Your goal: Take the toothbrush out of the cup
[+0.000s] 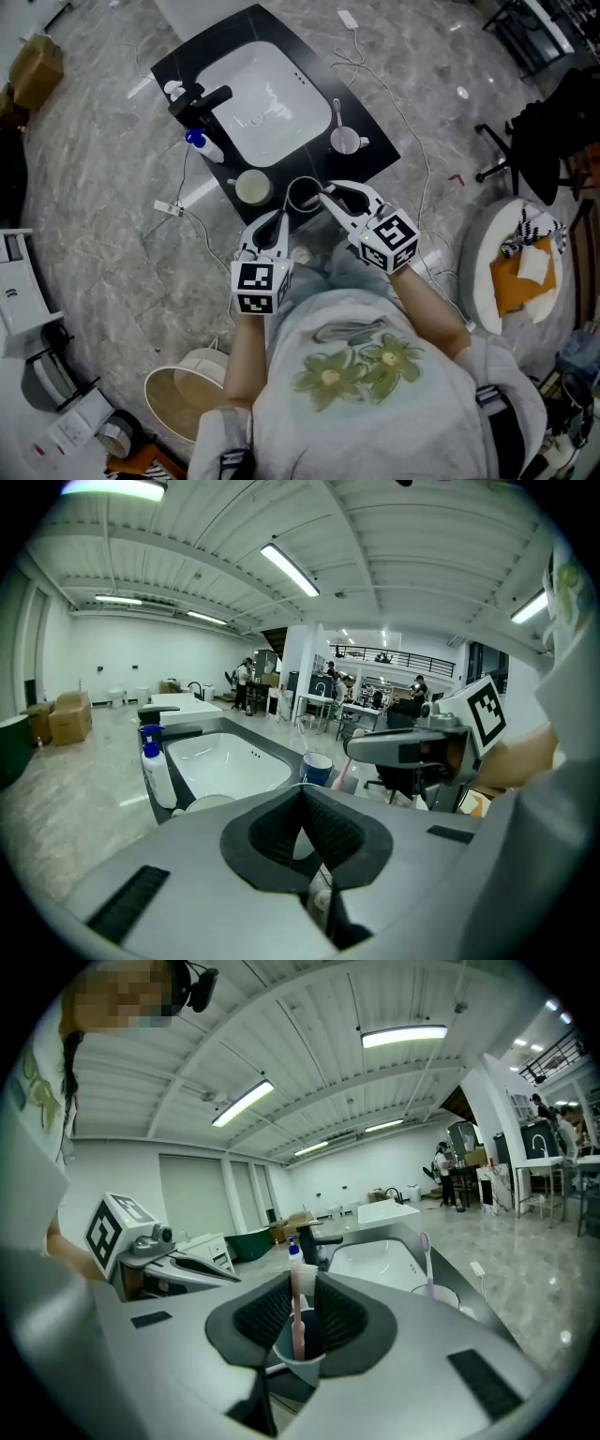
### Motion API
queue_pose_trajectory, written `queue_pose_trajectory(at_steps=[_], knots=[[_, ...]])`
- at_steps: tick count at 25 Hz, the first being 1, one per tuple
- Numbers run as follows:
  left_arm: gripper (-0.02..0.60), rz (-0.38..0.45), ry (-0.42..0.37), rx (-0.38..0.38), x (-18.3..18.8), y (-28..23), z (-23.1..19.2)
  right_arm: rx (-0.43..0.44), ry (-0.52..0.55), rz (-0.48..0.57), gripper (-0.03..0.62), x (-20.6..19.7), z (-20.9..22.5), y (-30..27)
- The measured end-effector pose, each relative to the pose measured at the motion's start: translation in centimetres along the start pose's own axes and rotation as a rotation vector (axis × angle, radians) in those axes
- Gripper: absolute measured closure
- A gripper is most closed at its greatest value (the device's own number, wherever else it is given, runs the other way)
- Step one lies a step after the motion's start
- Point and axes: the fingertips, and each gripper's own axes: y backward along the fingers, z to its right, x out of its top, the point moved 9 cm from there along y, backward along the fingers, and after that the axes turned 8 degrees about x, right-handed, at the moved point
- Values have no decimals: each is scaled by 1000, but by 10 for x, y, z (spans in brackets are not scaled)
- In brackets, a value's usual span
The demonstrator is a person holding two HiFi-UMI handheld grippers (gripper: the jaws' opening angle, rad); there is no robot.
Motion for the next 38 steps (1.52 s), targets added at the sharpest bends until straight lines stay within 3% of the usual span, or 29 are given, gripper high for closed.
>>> queue_pose_trajectory(at_steps=[9, 13, 20, 27, 38], knots=[[563, 25, 51, 90, 23, -11, -3, 147, 26, 127, 500, 75, 8, 34], [563, 49, 61, 117, 41, -15, 4, 177, 64, 134, 500, 100, 20, 50], [563, 77, 75, 143, 64, -21, 22, 163, 100, 63, 500, 110, 46, 65], [563, 73, 100, 176, 63, -28, 32, 176, 115, -16, 500, 97, 65, 64], [563, 51, 134, 214, 58, -34, 39, 131, 120, -262, 500, 69, 96, 47]])
